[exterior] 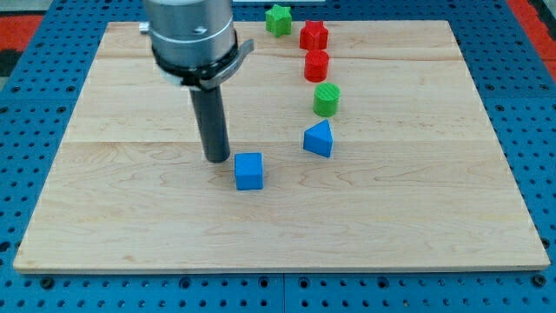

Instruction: Slide the blue cube below the blue triangle

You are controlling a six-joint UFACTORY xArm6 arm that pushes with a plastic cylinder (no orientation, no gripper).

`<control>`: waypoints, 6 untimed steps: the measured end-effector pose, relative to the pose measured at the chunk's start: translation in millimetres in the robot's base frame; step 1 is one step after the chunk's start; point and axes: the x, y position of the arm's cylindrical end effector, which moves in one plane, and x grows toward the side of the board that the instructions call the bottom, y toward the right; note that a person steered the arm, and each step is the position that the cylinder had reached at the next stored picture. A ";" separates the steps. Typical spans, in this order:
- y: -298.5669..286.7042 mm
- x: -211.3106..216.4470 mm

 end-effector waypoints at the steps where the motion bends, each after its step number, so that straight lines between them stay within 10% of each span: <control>1: -8.9 30.8; 6: 120.4 8.2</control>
